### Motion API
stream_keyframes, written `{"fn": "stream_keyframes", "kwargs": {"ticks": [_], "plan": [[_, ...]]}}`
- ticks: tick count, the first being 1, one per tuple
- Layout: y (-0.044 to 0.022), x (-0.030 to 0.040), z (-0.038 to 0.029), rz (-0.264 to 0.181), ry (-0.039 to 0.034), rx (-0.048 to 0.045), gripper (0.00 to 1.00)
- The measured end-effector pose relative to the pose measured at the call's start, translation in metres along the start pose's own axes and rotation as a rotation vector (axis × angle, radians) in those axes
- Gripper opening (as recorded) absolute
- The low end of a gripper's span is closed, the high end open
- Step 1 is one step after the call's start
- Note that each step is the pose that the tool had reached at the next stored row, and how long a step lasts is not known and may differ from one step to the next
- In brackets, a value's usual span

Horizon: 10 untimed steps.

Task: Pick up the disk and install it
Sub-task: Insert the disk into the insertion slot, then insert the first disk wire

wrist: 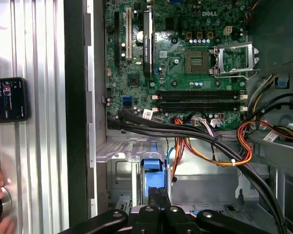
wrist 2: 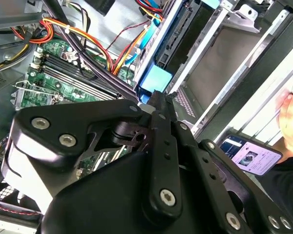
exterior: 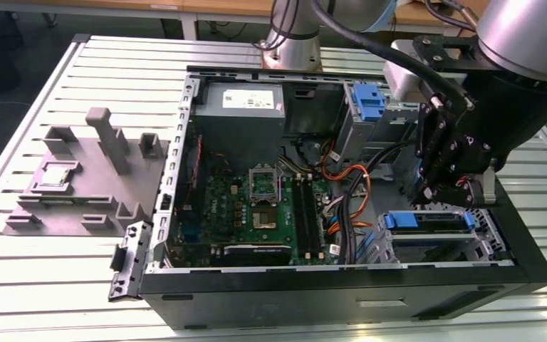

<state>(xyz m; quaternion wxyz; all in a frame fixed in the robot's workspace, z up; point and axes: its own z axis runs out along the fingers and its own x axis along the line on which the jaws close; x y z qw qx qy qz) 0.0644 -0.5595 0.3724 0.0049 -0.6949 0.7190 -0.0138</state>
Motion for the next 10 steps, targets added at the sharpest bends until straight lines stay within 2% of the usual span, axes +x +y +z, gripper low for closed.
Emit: {"fn": "stream_keyframes", "kwargs": {"ticks": [2, 10], "plan": [[0.0001, 0.0, 0.0034, 0.0, -0.0002, 0.0, 0.1], [-0.0026, -0.0002, 0.0035, 0.0, -0.0003, 0.0, 0.1]]}}
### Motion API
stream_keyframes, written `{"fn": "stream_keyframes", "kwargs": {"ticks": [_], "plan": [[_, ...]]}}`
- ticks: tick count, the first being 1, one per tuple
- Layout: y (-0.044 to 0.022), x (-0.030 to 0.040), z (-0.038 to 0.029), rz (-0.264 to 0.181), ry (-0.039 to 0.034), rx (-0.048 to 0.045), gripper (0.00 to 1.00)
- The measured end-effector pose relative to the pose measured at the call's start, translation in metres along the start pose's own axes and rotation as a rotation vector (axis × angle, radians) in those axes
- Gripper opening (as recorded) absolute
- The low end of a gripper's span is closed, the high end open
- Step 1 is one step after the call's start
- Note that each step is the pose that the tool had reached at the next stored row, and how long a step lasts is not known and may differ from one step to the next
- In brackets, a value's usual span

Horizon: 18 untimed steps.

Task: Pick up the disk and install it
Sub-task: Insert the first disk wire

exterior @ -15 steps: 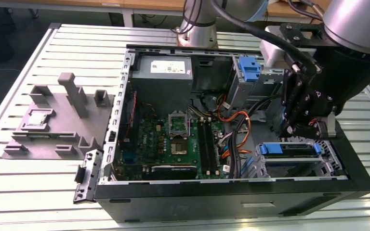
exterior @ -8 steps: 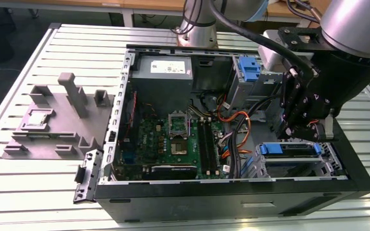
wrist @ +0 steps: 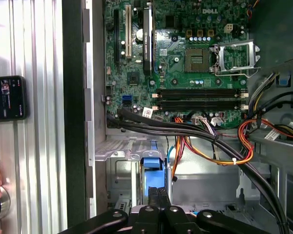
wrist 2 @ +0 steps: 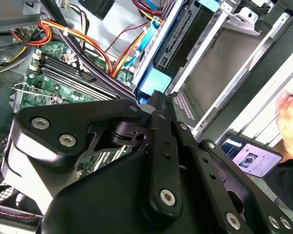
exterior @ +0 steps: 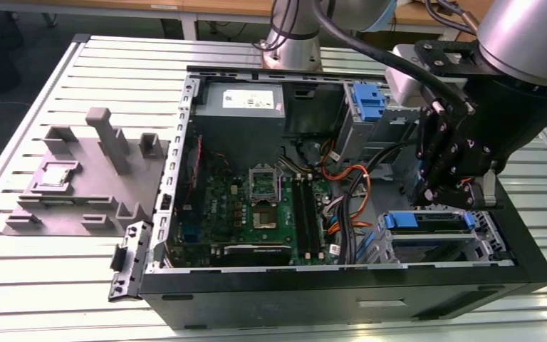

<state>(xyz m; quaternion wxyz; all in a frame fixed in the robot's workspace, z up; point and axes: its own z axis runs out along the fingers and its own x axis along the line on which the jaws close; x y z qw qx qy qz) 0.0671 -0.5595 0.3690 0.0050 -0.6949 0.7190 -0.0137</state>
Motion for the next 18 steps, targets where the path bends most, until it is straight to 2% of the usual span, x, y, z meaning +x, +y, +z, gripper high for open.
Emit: {"fn": "stream_keyframes", "kwargs": {"ticks": [11, 18], "plan": [[-0.0003, 0.0, 0.0, -0.003, 0.0001, 0.0, 0.1], [-0.0007, 0.0, 0.0, -0.057, -0.0015, 0.0006, 0.1]]}}
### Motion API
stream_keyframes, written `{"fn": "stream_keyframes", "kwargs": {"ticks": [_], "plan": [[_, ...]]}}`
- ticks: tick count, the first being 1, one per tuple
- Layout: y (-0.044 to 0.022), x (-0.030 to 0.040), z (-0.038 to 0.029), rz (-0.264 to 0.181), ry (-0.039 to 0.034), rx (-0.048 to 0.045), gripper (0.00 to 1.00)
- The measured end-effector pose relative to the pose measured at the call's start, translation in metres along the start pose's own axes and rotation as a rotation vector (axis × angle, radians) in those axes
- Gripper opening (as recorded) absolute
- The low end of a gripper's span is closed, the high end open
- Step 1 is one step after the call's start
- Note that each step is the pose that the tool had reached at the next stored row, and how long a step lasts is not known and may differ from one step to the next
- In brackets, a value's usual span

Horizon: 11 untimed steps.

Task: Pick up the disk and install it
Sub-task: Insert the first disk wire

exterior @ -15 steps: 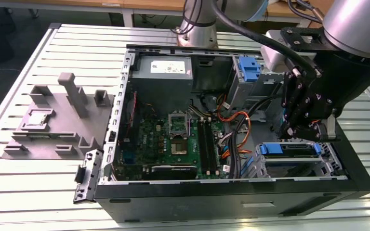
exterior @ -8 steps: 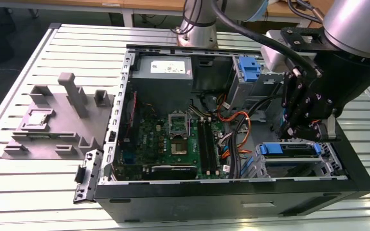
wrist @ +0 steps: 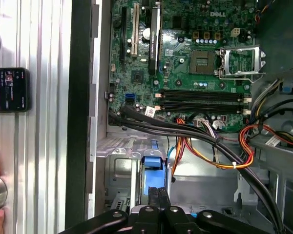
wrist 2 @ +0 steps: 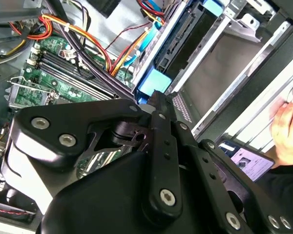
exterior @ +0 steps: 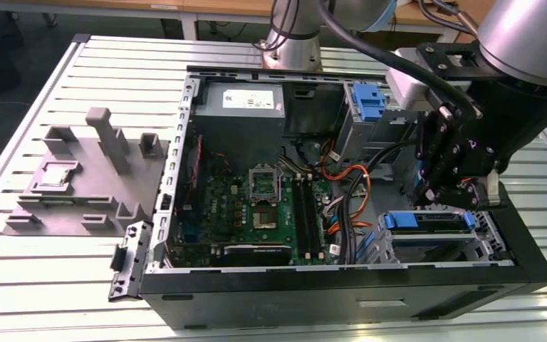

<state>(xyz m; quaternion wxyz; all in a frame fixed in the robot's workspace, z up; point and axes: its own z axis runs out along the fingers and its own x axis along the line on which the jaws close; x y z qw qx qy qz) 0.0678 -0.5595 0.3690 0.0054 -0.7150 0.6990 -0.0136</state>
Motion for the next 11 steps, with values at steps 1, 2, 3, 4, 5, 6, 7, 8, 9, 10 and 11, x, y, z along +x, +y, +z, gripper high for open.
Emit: {"fn": "stream_keyframes", "kwargs": {"ticks": [1, 2, 3, 4, 5, 6, 7, 8, 9, 10, 11], "plan": [[-0.0009, 0.0, 0.0, 0.0, 0.0001, 0.0, 0.1], [-0.0025, -0.0004, 0.0001, 0.0, 0.0006, -0.0004, 0.1], [-0.0042, -0.001, 0.0001, 0.0, 0.0012, -0.0009, 0.1], [-0.0057, -0.0018, 0.0002, 0.0, 0.0017, -0.0013, 0.1], [-0.0073, -0.0025, 0.0003, 0.0, 0.0019, -0.0016, 0.1], [-0.009, -0.0034, 0.0004, 0.0, 0.0023, -0.0019, 0.1], [-0.0107, -0.0042, 0.0004, 0.0, 0.0028, -0.0021, 0.1], [-0.0124, -0.005, 0.0004, 0.0, 0.0033, -0.0024, 0.1], [-0.0142, -0.0059, 0.0006, 0.0, 0.0038, -0.0027, 0.1], [-0.0159, -0.0067, 0.0007, 0.0, 0.0042, -0.003, 0.1], [-0.0176, -0.0075, 0.0007, 0.0, 0.0048, -0.0034, 0.1]]}}
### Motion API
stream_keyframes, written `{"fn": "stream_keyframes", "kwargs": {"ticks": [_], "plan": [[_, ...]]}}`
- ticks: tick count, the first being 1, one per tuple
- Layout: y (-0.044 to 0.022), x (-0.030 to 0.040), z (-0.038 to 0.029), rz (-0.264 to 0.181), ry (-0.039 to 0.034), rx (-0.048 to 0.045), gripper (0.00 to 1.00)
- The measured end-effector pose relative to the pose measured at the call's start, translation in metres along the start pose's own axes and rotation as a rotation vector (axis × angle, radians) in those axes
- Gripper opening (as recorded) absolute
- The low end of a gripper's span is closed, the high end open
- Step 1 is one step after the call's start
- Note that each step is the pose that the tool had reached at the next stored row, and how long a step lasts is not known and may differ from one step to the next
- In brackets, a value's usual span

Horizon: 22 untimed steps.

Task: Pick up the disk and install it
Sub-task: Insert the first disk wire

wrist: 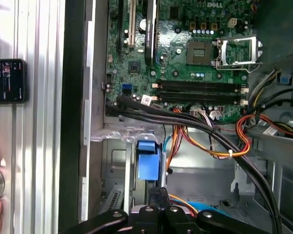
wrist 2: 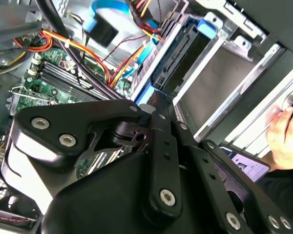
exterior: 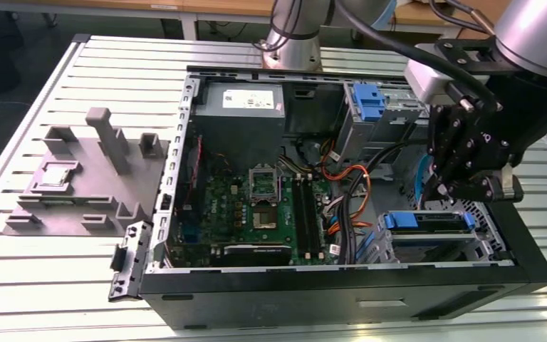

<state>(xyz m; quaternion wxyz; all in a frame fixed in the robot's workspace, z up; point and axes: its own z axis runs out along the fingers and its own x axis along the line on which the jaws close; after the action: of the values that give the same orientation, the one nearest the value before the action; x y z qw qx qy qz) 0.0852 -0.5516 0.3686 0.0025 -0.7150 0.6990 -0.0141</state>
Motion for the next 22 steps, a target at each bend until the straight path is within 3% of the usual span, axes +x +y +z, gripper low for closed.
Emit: {"fn": "stream_keyframes", "kwargs": {"ticks": [7, 17, 22], "plan": [[-0.0109, -0.0056, 0.0002, 0.0, 0.0041, -0.0023, 0.1], [-0.0174, -0.0093, 0.0003, -0.001, 0.0052, -0.0032, 0.1], [-0.0182, -0.0092, 0.0004, -0.06, 0.0039, -0.0021, 0.1]]}}
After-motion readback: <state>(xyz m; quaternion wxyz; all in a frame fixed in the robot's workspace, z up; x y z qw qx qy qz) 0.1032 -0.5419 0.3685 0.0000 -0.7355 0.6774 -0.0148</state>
